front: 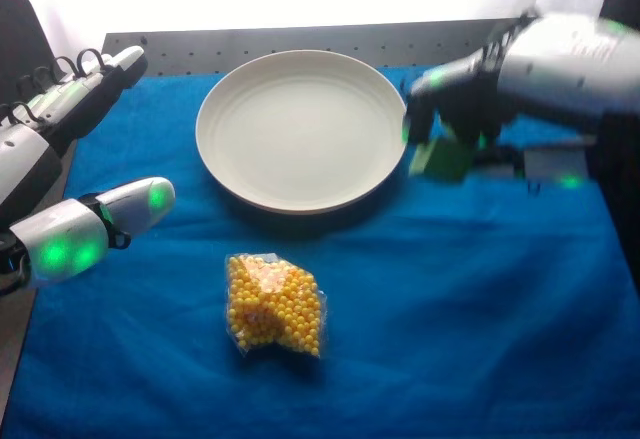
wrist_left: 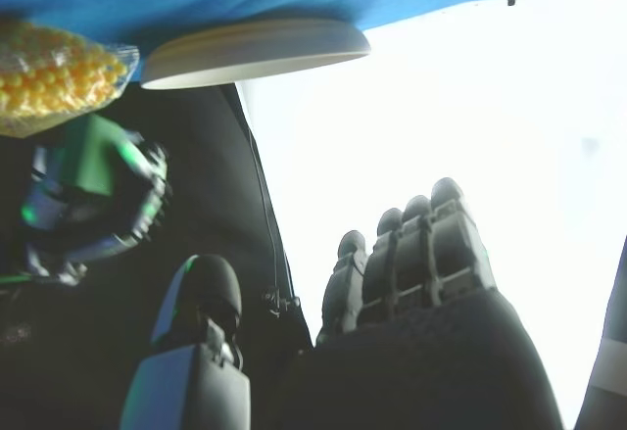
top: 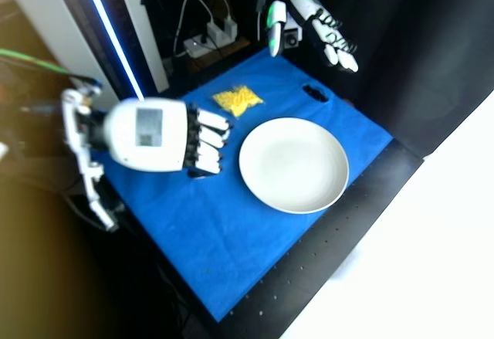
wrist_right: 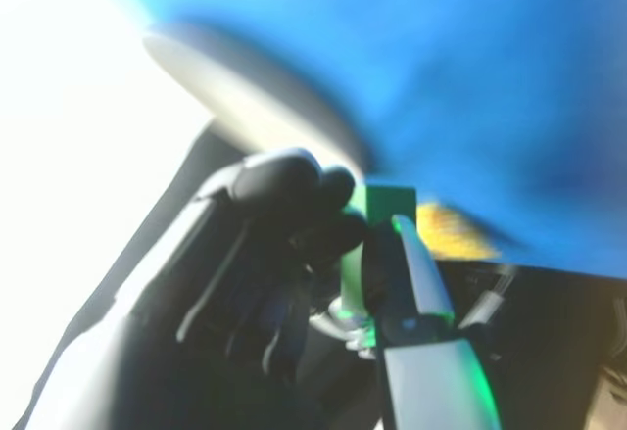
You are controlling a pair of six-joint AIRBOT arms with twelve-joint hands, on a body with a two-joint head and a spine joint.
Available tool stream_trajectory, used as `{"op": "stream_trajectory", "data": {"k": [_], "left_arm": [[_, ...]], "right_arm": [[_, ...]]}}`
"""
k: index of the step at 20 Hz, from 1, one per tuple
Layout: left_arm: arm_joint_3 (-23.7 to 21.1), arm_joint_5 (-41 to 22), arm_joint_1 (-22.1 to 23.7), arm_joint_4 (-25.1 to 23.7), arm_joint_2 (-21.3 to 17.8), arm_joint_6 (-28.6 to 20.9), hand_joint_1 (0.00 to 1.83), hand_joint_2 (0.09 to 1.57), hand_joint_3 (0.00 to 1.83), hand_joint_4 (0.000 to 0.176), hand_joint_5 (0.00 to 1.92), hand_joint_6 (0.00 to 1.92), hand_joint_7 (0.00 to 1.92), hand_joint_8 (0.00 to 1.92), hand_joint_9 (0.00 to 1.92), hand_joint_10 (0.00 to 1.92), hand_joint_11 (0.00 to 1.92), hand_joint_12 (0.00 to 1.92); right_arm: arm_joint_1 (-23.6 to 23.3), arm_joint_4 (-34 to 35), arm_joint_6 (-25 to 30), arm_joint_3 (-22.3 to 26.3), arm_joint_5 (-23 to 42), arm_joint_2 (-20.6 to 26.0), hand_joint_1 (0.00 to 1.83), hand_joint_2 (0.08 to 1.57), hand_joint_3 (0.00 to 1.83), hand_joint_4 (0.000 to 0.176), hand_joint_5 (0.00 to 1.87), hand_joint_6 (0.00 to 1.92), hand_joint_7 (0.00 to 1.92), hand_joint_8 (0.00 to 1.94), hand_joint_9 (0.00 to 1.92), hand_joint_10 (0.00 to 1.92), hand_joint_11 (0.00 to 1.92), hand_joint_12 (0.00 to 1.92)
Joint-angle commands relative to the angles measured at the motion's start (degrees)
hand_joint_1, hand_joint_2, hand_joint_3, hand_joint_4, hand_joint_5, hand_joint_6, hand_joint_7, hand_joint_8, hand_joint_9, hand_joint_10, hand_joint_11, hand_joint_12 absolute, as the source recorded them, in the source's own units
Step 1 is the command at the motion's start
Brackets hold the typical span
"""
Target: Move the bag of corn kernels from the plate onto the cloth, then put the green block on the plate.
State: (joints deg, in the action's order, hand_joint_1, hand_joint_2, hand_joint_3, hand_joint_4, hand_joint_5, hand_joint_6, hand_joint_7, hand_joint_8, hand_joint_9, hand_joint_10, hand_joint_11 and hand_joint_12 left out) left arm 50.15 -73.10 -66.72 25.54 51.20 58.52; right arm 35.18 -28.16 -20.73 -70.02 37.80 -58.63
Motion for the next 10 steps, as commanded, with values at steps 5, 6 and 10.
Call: {"op": "stream_trajectory", "data": {"k": [5, 6, 10], "left_arm": [[0.03, -7.19, 0.22, -0.89, 0.25, -1.0, 0.31, 1.27, 0.0, 0.119, 0.03, 0.0, 0.0, 0.0, 0.0, 0.0, 0.0, 0.16], [0.15, -7.06, 0.23, -0.89, 0.48, -1.0, 0.29, 1.27, 0.0, 0.128, 0.02, 0.01, 0.0, 0.0, 0.0, 0.0, 0.0, 0.27], [0.91, -6.66, 0.23, -0.86, 1.66, -2.38, 0.36, 1.29, 0.0, 0.14, 0.08, 0.01, 0.0, 0.0, 0.02, 0.0, 0.0, 0.24]], "right_arm": [[-9.54, -11.09, 7.85, -6.17, -4.56, -6.45, 1.18, 1.26, 0.0, 0.0, 0.61, 1.4, 0.83, 1.41, 0.89, 1.14, 0.74, 1.55], [-10.17, -12.84, 10.26, -8.4, -5.53, -8.89, 1.31, 1.25, 0.0, 0.0, 0.59, 1.33, 0.74, 1.41, 0.84, 1.46, 0.7, 1.59], [-11.7, -16.87, 12.85, -15.81, -13.15, -18.13, 1.18, 1.27, 0.0, 0.0, 0.59, 1.41, 0.82, 1.41, 0.83, 1.18, 0.68, 1.62]]}}
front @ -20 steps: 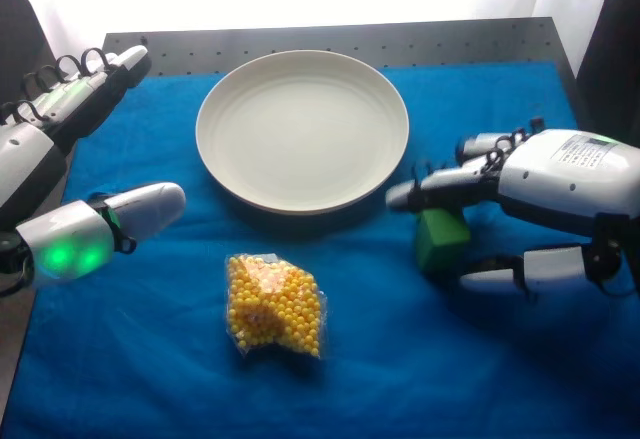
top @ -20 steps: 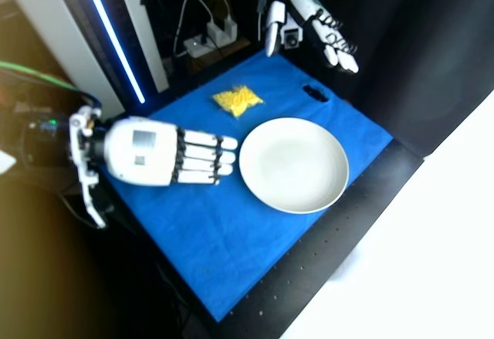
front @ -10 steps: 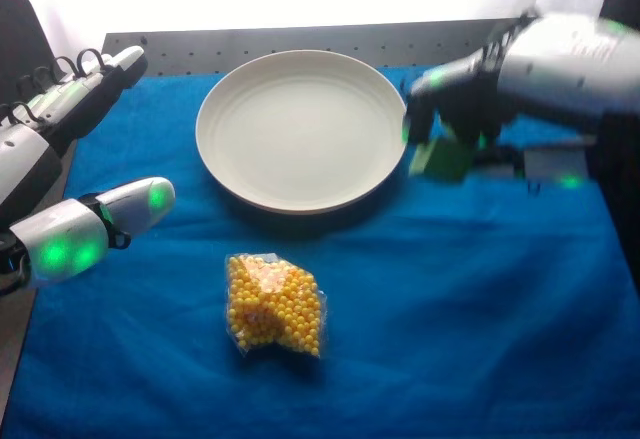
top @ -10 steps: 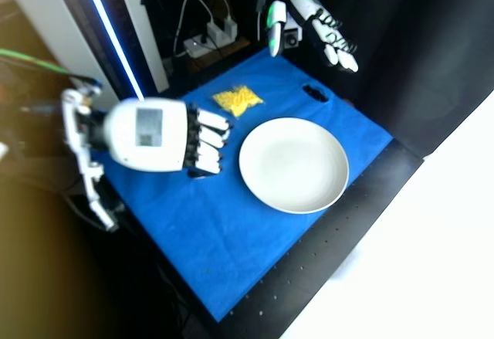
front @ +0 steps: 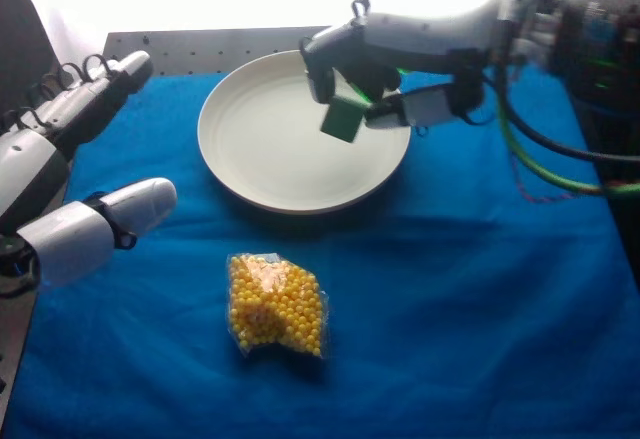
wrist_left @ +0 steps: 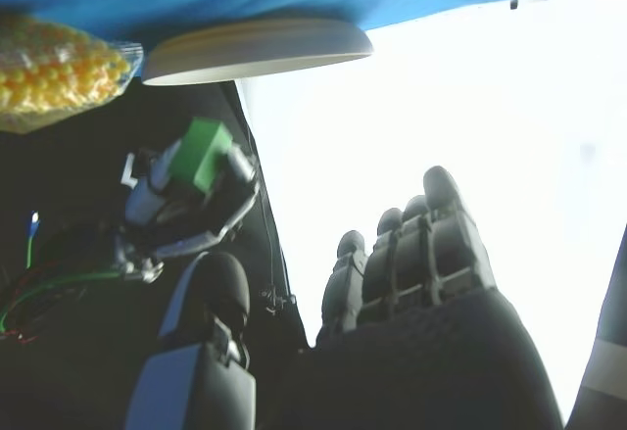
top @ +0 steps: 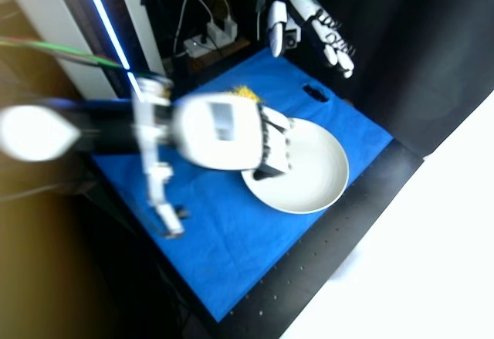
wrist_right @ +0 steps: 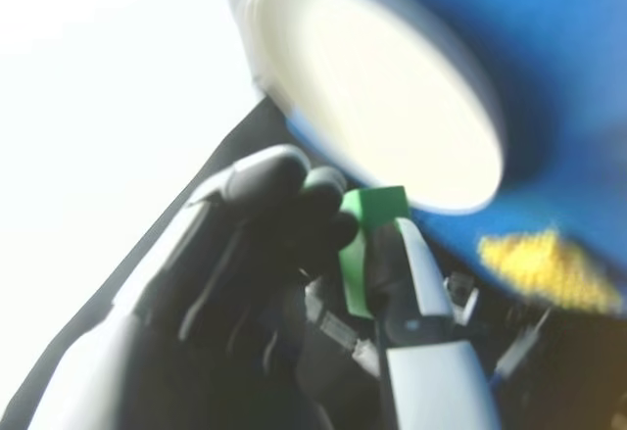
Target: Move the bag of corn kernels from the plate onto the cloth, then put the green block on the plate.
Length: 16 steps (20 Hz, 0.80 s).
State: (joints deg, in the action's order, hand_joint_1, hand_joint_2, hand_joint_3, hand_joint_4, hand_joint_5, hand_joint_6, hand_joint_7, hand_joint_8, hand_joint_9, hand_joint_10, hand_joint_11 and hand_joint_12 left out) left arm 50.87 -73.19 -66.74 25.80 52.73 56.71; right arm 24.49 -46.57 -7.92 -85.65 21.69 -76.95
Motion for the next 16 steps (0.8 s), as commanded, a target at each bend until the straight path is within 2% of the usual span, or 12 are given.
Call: {"op": "stream_trajectory", "data": {"k": [1, 3, 4, 5, 6, 8, 9, 10, 11, 12, 14, 16], "left_arm": [[0.32, -6.42, 0.25, -1.12, 0.36, -0.72, 0.36, 1.29, 0.0, 0.14, 0.08, 0.01, 0.0, 0.0, 0.02, 0.0, 0.0, 0.24], [0.47, -6.31, 0.25, -1.12, 0.74, -0.88, 0.42, 1.32, 0.0, 0.077, 0.1, 0.0, 0.0, 0.0, 0.05, 0.01, 0.0, 0.48], [0.57, -6.31, 0.25, -1.12, 0.92, -1.01, 0.44, 1.33, 0.0, 0.088, 0.14, 0.01, 0.01, 0.0, 0.05, 0.0, 0.0, 0.52], [0.63, -6.28, 0.26, -1.13, 1.01, -1.04, 0.46, 1.34, 0.0, 0.093, 0.16, 0.01, 0.02, 0.0, 0.05, 0.0, 0.0, 0.47], [0.71, -6.21, 0.31, -1.16, 1.13, -1.14, 0.46, 1.34, 0.0, 0.077, 0.17, 0.01, 0.03, 0.0, 0.07, 0.01, 0.0, 0.53], [0.69, -6.39, 0.31, -1.15, 1.16, -1.29, 0.49, 1.33, 0.0, 0.1, 0.21, 0.01, 0.05, 0.0, 0.1, 0.01, 0.0, 0.65], [0.68, -6.43, 0.28, -1.12, 1.2, -1.34, 0.5, 1.33, 0.0, 0.105, 0.22, 0.01, 0.05, 0.0, 0.1, 0.01, 0.0, 0.64], [0.68, -6.42, 0.28, -1.12, 1.21, -1.34, 0.5, 1.33, 0.0, 0.105, 0.22, 0.01, 0.05, 0.0, 0.1, 0.01, 0.0, 0.64], [0.68, -6.43, 0.27, -1.12, 1.21, -1.34, 0.52, 1.33, 0.0, 0.118, 0.23, 0.01, 0.06, 0.0, 0.1, 0.0, 0.0, 0.52], [0.72, -6.52, 0.25, -1.11, 1.21, -1.36, 0.53, 1.34, 0.0, 0.12, 0.23, 0.01, 0.07, 0.0, 0.09, 0.0, 0.0, 0.49], [0.85, -6.44, 0.23, -0.98, 1.35, -1.39, 0.57, 1.37, 0.0, 0.12, 0.23, 0.0, 0.08, 0.0, 0.12, 0.01, 0.0, 0.63], [0.86, -6.32, 0.23, -0.94, 1.43, -1.44, 0.6, 1.37, 0.0, 0.118, 0.25, 0.01, 0.09, 0.0, 0.12, 0.01, 0.0, 0.63]], "right_arm": [[-1.21, 0.7, 0.04, -0.83, 1.78, -0.97, 1.18, 1.27, 0.0, 0.0, 0.59, 1.41, 0.82, 1.41, 0.83, 1.18, 0.68, 1.62], [-2.0, -2.05, 0.03, -2.59, -1.88, -3.98, 1.1, 1.32, 0.0, 0.01, 0.63, 1.53, 0.62, 1.53, 0.63, 0.79, 0.35, 1.51], [-2.39, -3.7, 0.03, -3.53, -4.2, -5.56, 1.29, 1.24, 0.02, 0.0, 0.65, 1.29, 0.72, 1.39, 0.77, 1.4, 0.55, 1.61], [-2.5, -4.54, 0.03, -3.97, -5.48, -6.35, 1.34, 1.22, 0.0, 0.0, 0.67, 1.19, 0.77, 1.33, 0.85, 1.46, 0.69, 1.6], [-2.52, -5.42, 0.03, -4.45, -7.1, -7.23, 1.25, 1.22, 0.0, 0.0, 0.69, 1.18, 0.87, 1.36, 0.93, 1.24, 0.87, 1.57], [-2.49, -6.35, 0.03, -4.43, -8.41, -7.72, 1.33, 1.23, 0.0, 0.0, 0.56, 1.28, 0.81, 1.3, 0.89, 1.45, 0.81, 1.66], [-2.48, -6.35, 0.03, -4.31, -8.5, -7.82, 1.32, 1.21, 0.0, 0.0, 0.5, 0.69, 0.79, 1.32, 0.86, 1.33, 0.8, 1.73], [-2.47, -6.35, 0.03, -4.23, -8.55, -7.82, 1.32, 1.21, 0.0, 0.0, 0.5, 0.69, 0.79, 1.32, 0.86, 1.33, 0.8, 1.73], [-2.47, -6.35, 0.03, -3.95, -8.54, -7.82, 0.84, 1.27, 0.0, 0.0, 0.21, 0.1, 0.28, 0.34, 0.31, 0.74, 0.14, 1.64], [-2.47, -6.36, 0.03, -3.69, -8.5, -7.8, 0.79, 1.26, 0.0, 0.0, 0.15, 0.03, 0.21, 0.1, 0.2, 0.39, 0.03, 1.39], [-2.48, -6.41, 0.03, -3.17, -7.83, -7.78, 0.63, 1.26, 0.0, 0.0, 0.01, 0.0, 0.01, 0.0, 0.01, 0.03, 0.0, 0.49], [-2.48, -6.47, 0.03, -2.04, -7.12, -7.76, 0.55, 1.19, 0.0, 0.006, 0.0, 0.0, 0.0, 0.0, 0.0, 0.0, 0.0, 0.61]]}}
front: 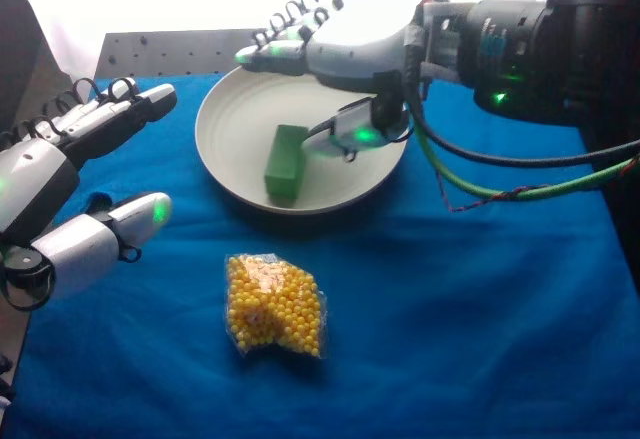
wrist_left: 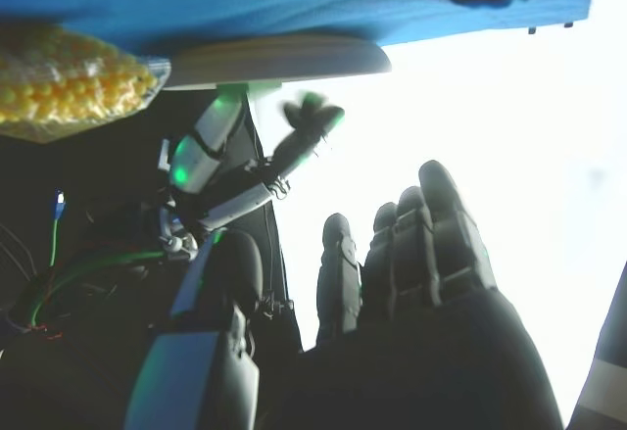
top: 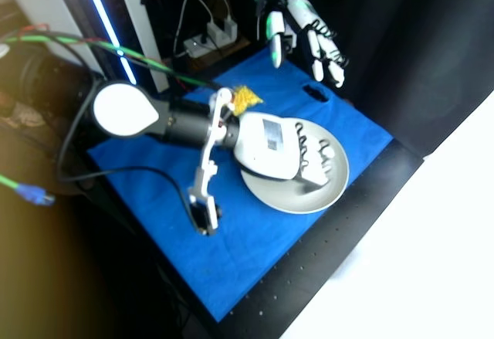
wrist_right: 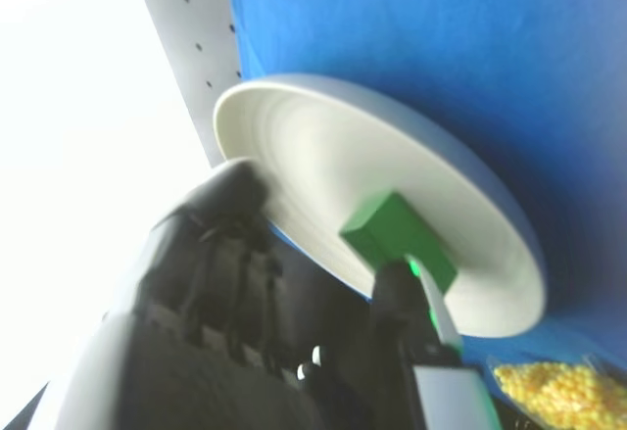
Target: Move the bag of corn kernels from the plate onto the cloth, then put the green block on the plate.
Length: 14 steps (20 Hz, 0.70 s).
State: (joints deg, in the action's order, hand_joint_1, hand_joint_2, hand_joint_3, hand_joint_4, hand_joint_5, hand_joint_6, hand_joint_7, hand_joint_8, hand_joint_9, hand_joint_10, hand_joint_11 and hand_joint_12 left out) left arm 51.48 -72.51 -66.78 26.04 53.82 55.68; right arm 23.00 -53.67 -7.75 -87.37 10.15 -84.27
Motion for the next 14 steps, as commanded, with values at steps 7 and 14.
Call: {"op": "stream_trajectory", "data": {"k": [7, 14], "left_arm": [[0.06, -7.51, 0.21, -1.04, -0.45, -0.48, 0.64, 1.33, 0.0, 0.134, 0.22, 0.0, 0.08, 0.0, 0.1, 0.0, 0.0, 0.5], [-0.35, -8.43, -0.02, -1.7, -2.53, -0.43, 0.66, 1.31, 0.0, 0.114, 0.18, 0.0, 0.1, 0.01, 0.11, 0.01, 0.0, 0.55]], "right_arm": [[-0.75, 10.3, -0.15, 8.2, 20.2, 15.8, 0.59, 1.13, 0.01, 0.029, 0.0, 0.0, 0.0, 0.0, 0.0, 0.0, 0.0, 0.0], [9.05, 26.83, -13.74, 19.71, 32.84, 29.19, 0.33, 1.15, 0.0, 0.148, 0.0, 0.0, 0.0, 0.0, 0.0, 0.0, 0.0, 0.0]]}}
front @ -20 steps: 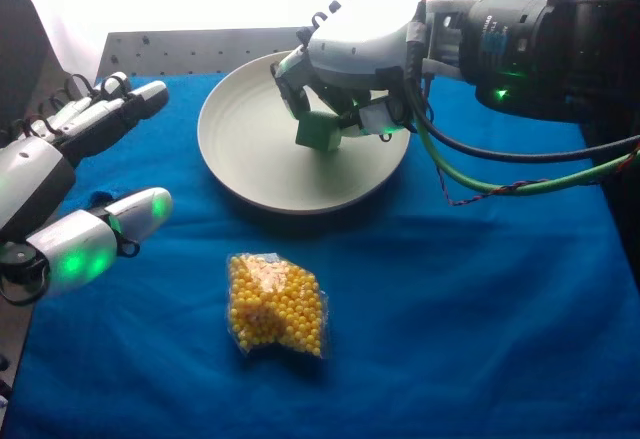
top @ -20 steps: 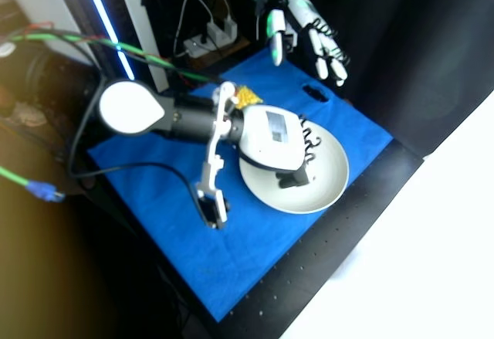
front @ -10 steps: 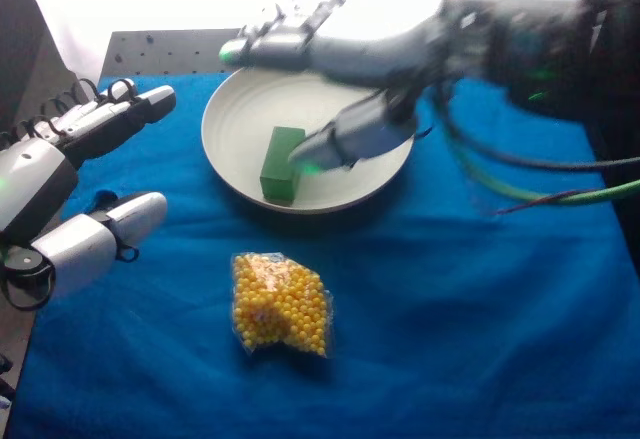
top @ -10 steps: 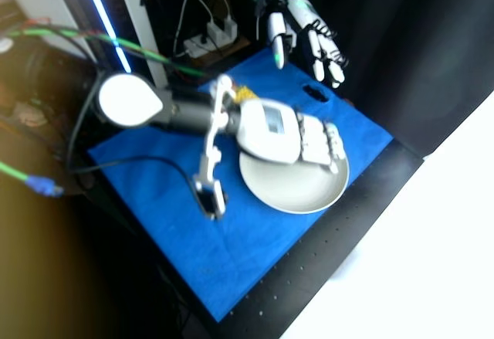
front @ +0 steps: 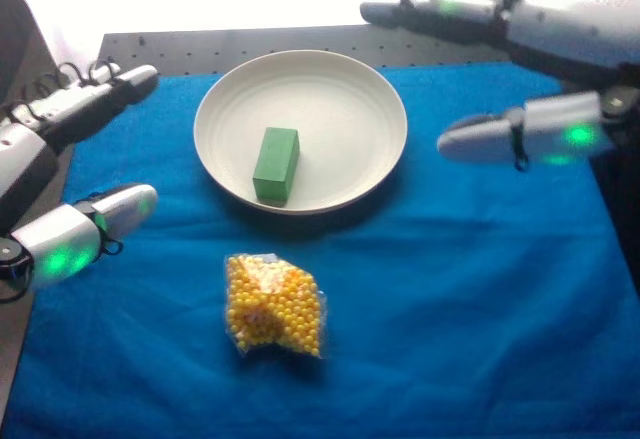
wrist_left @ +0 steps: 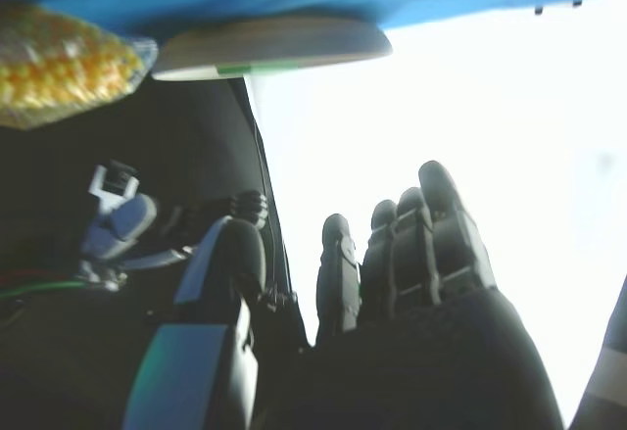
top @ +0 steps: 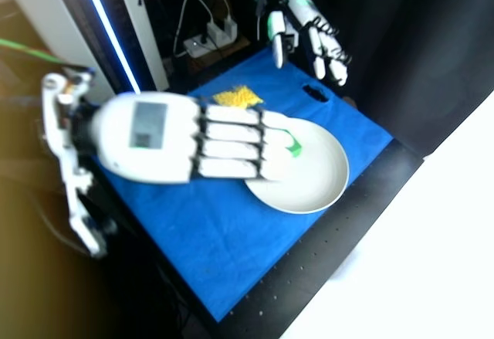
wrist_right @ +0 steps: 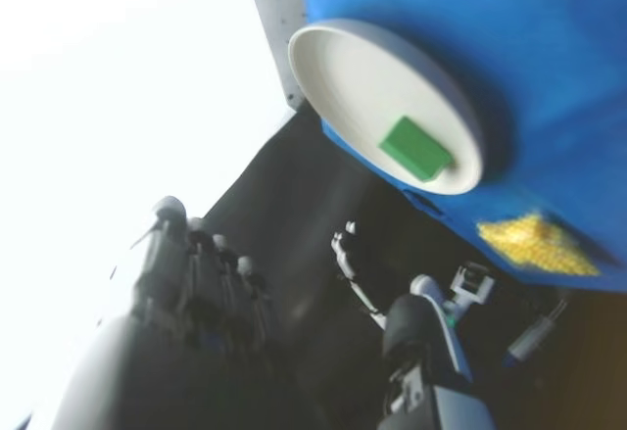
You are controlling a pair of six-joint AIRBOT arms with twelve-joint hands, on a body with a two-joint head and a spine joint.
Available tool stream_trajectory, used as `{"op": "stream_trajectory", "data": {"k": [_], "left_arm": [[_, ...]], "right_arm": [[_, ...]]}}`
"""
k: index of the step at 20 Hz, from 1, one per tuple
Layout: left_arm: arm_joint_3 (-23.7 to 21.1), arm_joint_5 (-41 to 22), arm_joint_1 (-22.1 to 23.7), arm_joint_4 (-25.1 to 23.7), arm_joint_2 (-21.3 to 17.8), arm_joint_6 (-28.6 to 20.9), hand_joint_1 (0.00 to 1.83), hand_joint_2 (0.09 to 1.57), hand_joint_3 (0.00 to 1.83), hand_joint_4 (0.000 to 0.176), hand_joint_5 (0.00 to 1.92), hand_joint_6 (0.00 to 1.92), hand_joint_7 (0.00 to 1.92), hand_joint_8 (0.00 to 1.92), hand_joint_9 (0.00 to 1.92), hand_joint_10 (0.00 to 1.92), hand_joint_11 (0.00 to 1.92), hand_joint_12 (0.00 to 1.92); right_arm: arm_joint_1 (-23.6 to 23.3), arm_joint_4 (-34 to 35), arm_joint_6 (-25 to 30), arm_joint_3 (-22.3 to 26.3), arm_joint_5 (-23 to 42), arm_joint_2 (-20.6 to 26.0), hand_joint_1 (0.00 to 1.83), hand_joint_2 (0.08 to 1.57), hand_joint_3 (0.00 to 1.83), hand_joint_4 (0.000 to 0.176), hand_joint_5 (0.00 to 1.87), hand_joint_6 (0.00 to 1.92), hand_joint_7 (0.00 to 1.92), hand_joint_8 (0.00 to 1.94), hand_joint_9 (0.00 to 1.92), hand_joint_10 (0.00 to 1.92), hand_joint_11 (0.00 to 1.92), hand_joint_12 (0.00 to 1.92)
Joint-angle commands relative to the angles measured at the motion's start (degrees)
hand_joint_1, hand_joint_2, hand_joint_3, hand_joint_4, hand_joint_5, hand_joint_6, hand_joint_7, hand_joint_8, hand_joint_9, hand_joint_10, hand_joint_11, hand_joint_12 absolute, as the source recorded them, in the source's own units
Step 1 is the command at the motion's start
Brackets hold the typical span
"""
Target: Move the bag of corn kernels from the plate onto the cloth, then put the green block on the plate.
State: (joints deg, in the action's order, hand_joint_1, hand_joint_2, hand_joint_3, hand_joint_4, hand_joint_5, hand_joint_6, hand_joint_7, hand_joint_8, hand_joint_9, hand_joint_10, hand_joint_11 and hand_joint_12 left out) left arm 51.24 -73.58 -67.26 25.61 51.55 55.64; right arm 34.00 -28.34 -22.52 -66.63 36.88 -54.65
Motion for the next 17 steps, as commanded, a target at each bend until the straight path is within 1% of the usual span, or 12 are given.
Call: {"op": "stream_trajectory", "data": {"k": [1, 4, 5, 6, 7, 8, 9, 10, 11, 14, 15, 17], "left_arm": [[-0.23, -7.76, 0.46, -1.33, -0.49, -0.37, 0.67, 1.32, 0.0, 0.13, 0.15, 0.02, 0.09, 0.0, 0.08, 0.02, 0.0, 0.33], [-1.3, -9.18, 0.5, -1.51, -2.34, 0.03, 0.61, 1.31, 0.0, 0.126, 0.11, 0.01, 0.04, 0.0, 0.03, 0.01, 0.0, 0.14], [-1.74, -9.92, 0.45, -1.5, -3.09, 0.48, 0.58, 1.33, 0.0, 0.124, 0.08, 0.01, 0.03, 0.0, 0.01, 0.0, 0.0, 0.03], [-1.76, -10.0, 0.42, -1.55, -3.46, 0.56, 0.54, 1.33, 0.0, 0.126, 0.06, 0.0, 0.02, 0.0, 0.0, 0.0, 0.0, 0.0], [-1.77, -9.85, 0.41, -2.01, -3.93, 0.84, 0.49, 1.33, 0.0, 0.107, 0.05, 0.0, 0.0, 0.0, 0.0, 0.0, 0.0, 0.0], [-1.98, -9.74, 0.42, -2.38, -4.56, 1.26, 0.45, 1.33, 0.0, 0.103, 0.03, 0.0, 0.0, 0.0, 0.0, 0.0, 0.0, 0.0], [-2.38, -10.01, 0.41, -2.52, -5.23, 1.89, 0.43, 1.33, 0.0, 0.098, 0.02, 0.0, 0.0, 0.0, 0.0, 0.0, 0.0, 0.0], [-2.98, -10.58, 0.36, -2.52, -6.14, 2.68, 0.41, 1.32, 0.0, 0.1, 0.02, 0.0, 0.0, 0.0, 0.0, 0.0, 0.0, 0.0], [-3.48, -11.22, 0.26, -2.52, -6.97, 3.06, 0.39, 1.32, 0.0, 0.098, 0.01, 0.0, 0.0, 0.0, 0.0, 0.0, 0.0, 0.0], [-4.34, -13.58, -0.57, -2.76, -8.89, 3.19, 0.32, 1.31, 0.0, 0.113, 0.0, 0.0, 0.0, 0.0, 0.0, 0.0, 0.0, 0.0], [-4.6, -14.27, -0.67, -2.94, -9.45, 3.37, 0.32, 1.32, 0.0, 0.106, 0.0, 0.0, 0.0, 0.0, 0.0, 0.0, 0.0, 0.0], [-5.25, -15.39, -0.79, -3.34, -10.3, 4.36, 0.31, 1.32, 0.0, 0.106, 0.0, 0.0, 0.0, 0.0, 0.0, 0.0, 0.0, 0.0]], "right_arm": [[0.38, 4.35, -1.35, 0.57, 7.88, 1.09, 0.33, 1.15, 0.0, 0.165, 0.0, 0.0, 0.0, 0.0, 0.0, 0.0, 0.0, 0.0], [4.19, 9.89, -8.3, 5.61, 10.37, 6.49, 0.25, 1.18, 0.01, 0.124, 0.0, 0.0, 0.0, 0.0, 0.0, 0.0, 0.0, 0.0], [5.26, 11.33, -10.51, 7.27, 10.76, 8.16, 0.19, 1.2, 0.02, 0.038, 0.0, 0.0, 0.0, 0.0, 0.0, 0.0, 0.0, 0.0], [6.41, 12.32, -11.53, 8.21, 11.34, 9.37, 0.2, 1.21, 0.02, 0.016, 0.0, 0.0, 0.0, 0.0, 0.0, 0.0, 0.0, 0.0], [7.78, 13.37, -12.34, 9.04, 12.29, 10.54, 0.23, 1.21, 0.02, 0.046, 0.0, 0.0, 0.0, 0.0, 0.0, 0.0, 0.0, 0.0], [9.02, 14.37, -12.81, 9.82, 13.14, 11.64, 0.29, 1.21, 0.01, 0.055, 0.0, 0.0, 0.0, 0.0, 0.0, 0.0, 0.0, 0.0], [9.95, 15.26, -13.29, 10.42, 13.85, 12.4, 0.3, 1.22, 0.02, 0.039, 0.0, 0.0, 0.0, 0.0, 0.0, 0.0, 0.0, 0.0], [10.62, 16.09, -13.74, 11.04, 14.59, 13.19, 0.3, 1.22, 0.02, 0.062, 0.0, 0.0, 0.0, 0.0, 0.0, 0.0, 0.0, 0.0], [10.97, 16.88, -14.32, 11.53, 15.33, 13.81, 0.25, 1.2, 0.01, 0.1, 0.0, 0.0, 0.0, 0.0, 0.0, 0.0, 0.0, 0.0], [11.1, 17.4, -14.98, 12.71, 17.35, 15.42, 0.27, 1.23, 0.01, 0.065, 0.0, 0.0, 0.0, 0.0, 0.0, 0.0, 0.0, 0.0], [11.14, 17.58, -15.01, 13.11, 18.15, 16.27, 0.29, 1.23, 0.01, 0.08, 0.0, 0.0, 0.0, 0.0, 0.0, 0.0, 0.0, 0.0], [11.66, 18.25, -15.31, 13.97, 20.0, 17.61, 0.23, 1.19, 0.0, 0.076, 0.0, 0.0, 0.0, 0.0, 0.0, 0.0, 0.0, 0.0]]}}
